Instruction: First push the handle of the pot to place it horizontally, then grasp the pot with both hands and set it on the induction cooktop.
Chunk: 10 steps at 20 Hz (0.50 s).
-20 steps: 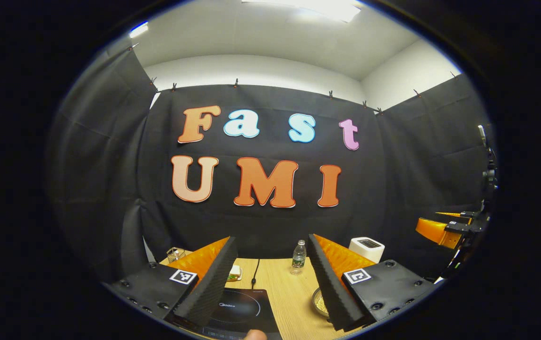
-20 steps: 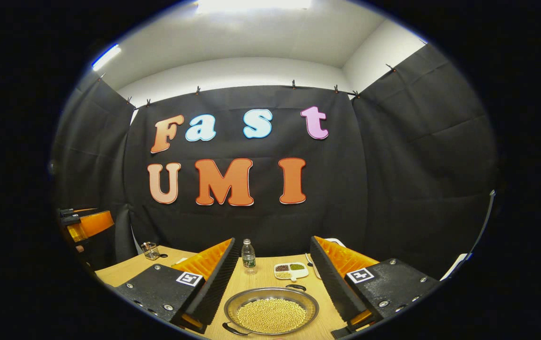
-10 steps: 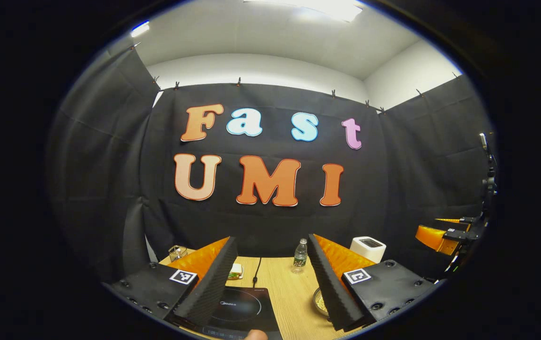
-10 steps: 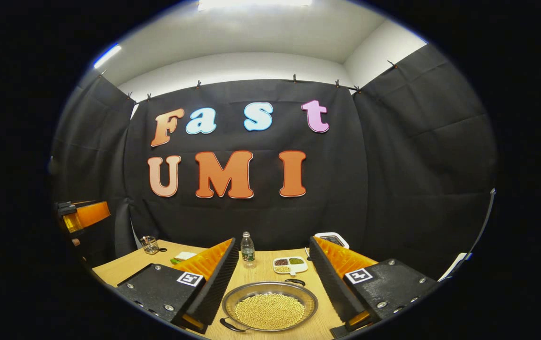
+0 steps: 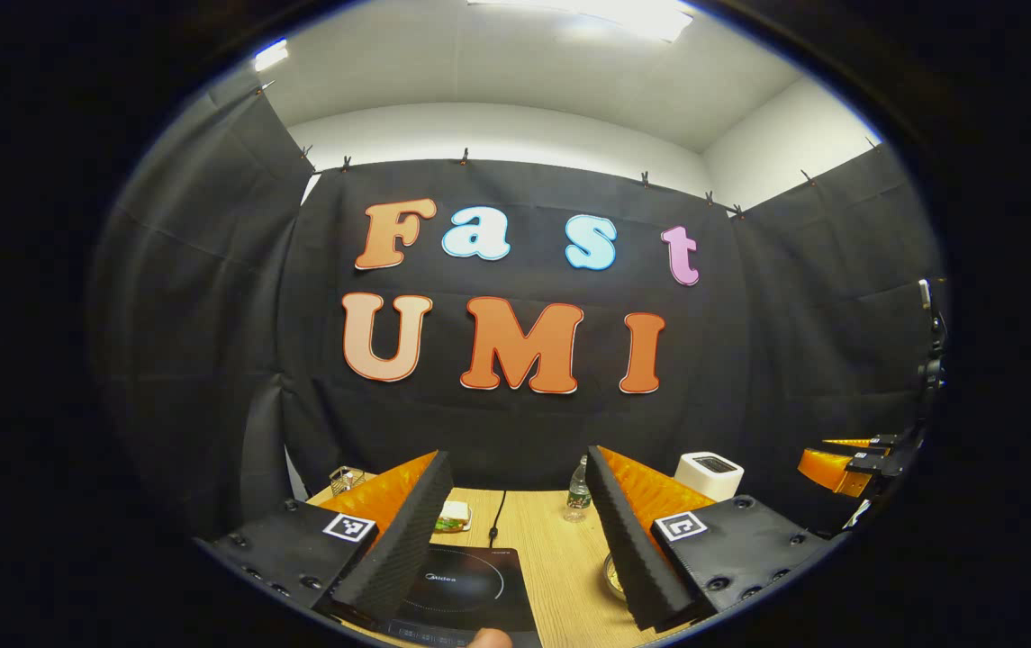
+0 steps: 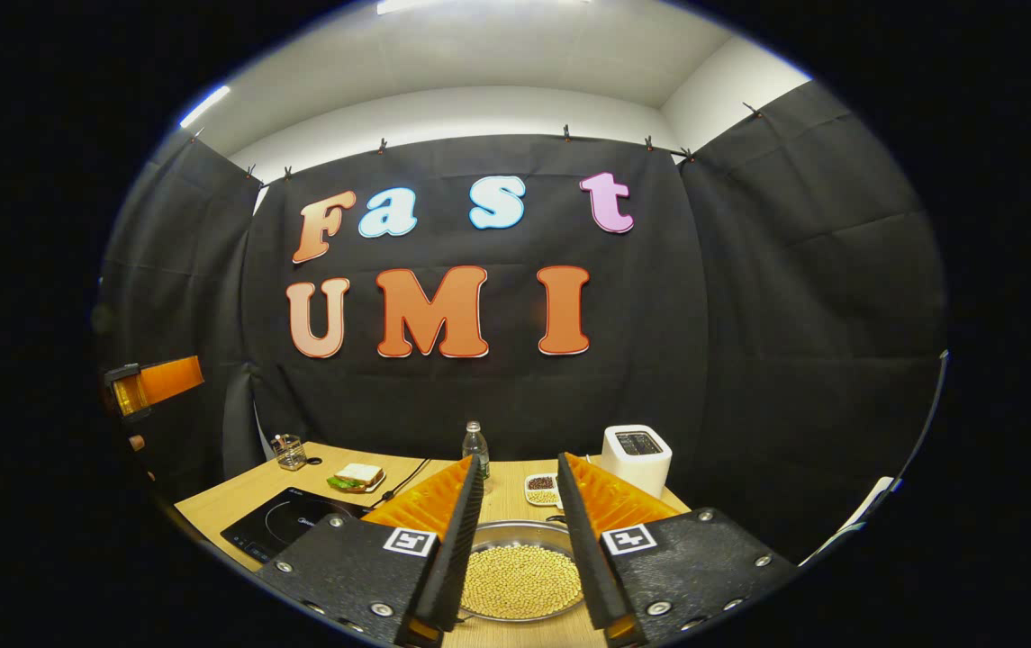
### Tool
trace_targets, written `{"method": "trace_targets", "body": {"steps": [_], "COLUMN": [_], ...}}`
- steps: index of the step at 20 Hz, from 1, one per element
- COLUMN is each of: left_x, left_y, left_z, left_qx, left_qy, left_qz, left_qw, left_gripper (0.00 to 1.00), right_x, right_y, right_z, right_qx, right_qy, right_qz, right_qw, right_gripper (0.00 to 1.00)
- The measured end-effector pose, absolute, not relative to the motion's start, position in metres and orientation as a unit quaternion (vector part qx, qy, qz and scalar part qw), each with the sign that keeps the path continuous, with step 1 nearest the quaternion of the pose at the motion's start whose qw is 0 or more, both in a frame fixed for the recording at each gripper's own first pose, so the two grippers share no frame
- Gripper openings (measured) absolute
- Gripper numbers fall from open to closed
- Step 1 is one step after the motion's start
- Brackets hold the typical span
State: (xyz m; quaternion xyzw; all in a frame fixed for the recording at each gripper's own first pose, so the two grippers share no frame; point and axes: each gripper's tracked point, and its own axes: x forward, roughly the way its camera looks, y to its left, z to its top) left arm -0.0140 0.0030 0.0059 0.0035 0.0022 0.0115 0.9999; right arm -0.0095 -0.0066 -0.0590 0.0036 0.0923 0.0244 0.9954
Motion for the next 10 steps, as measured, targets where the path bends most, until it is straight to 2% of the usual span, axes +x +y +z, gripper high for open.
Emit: {"method": "trace_targets", "body": {"steps": [1, 3, 5, 7, 10], "left_x": [-0.013, -0.013, -0.015, -0.014, -0.014], "left_y": [0.003, 0.005, 0.004, 0.005, 0.003], "left_z": [0.005, 0.005, 0.007, 0.007, 0.006], "left_qx": [0.003, 0.008, 0.011, 0.013, 0.014], "left_qy": [0.004, 0.003, 0.001, -0.002, -0.001], "left_qz": [0.011, 0.017, 0.018, 0.023, 0.023], "left_qw": [1.000, 1.000, 1.000, 1.000, 1.000], "left_gripper": [0.98, 0.98, 0.97, 0.98, 0.97], "right_x": [-0.010, -0.011, -0.013, -0.016, -0.020], "right_y": [-0.007, -0.007, -0.007, -0.009, -0.009], "right_z": [-0.062, -0.066, -0.072, -0.080, -0.098], "right_qx": [0.004, 0.006, 0.011, 0.014, 0.013], "right_qy": [0.094, 0.098, 0.104, 0.111, 0.124], "right_qz": [0.026, 0.029, 0.033, 0.032, 0.032], "right_qw": [0.995, 0.995, 0.994, 0.993, 0.992], "right_gripper": [0.45, 0.39, 0.22, 0.14, 0.13]}}
